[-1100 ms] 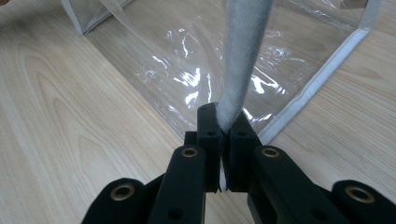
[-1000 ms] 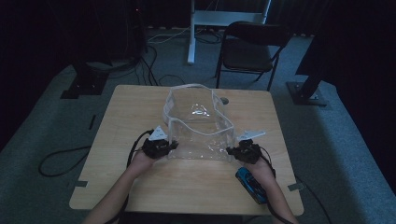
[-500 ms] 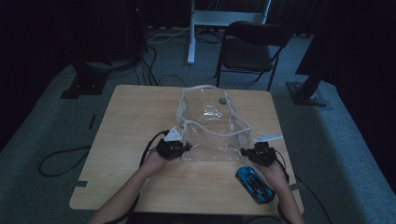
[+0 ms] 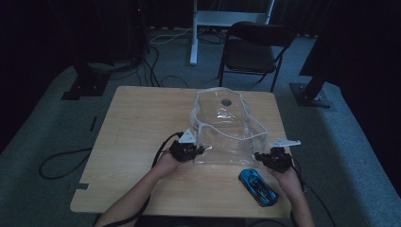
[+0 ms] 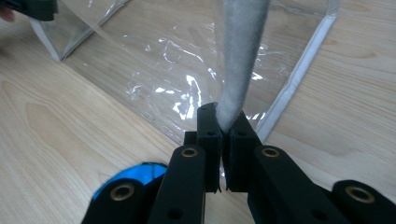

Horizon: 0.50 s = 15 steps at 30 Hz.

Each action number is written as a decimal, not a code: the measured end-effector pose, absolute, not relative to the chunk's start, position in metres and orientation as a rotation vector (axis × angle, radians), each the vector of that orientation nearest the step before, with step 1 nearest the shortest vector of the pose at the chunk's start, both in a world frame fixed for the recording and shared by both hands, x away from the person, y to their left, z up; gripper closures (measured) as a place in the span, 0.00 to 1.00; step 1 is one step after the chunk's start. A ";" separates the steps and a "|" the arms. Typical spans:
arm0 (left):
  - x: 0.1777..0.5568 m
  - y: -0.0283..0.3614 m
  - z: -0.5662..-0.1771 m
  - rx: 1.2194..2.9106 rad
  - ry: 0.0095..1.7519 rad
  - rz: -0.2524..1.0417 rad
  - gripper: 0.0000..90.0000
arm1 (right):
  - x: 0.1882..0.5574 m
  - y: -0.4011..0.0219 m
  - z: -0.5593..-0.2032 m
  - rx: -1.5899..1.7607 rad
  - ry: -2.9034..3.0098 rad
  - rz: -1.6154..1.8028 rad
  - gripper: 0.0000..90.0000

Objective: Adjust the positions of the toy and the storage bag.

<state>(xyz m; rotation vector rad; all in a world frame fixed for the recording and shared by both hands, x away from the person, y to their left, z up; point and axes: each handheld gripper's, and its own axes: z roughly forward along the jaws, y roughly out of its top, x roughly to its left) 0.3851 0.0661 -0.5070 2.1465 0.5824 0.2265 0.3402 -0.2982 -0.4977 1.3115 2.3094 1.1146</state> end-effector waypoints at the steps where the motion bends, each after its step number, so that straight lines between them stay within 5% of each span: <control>1: 0.385 0.064 -0.507 2.148 0.578 0.224 0.92 | 0.339 -0.301 -0.498 1.316 2.307 1.115 0.96; 15: 0.381 0.043 -0.507 2.161 0.527 0.185 0.93 | 0.328 -0.324 -0.498 1.378 2.262 1.112 0.96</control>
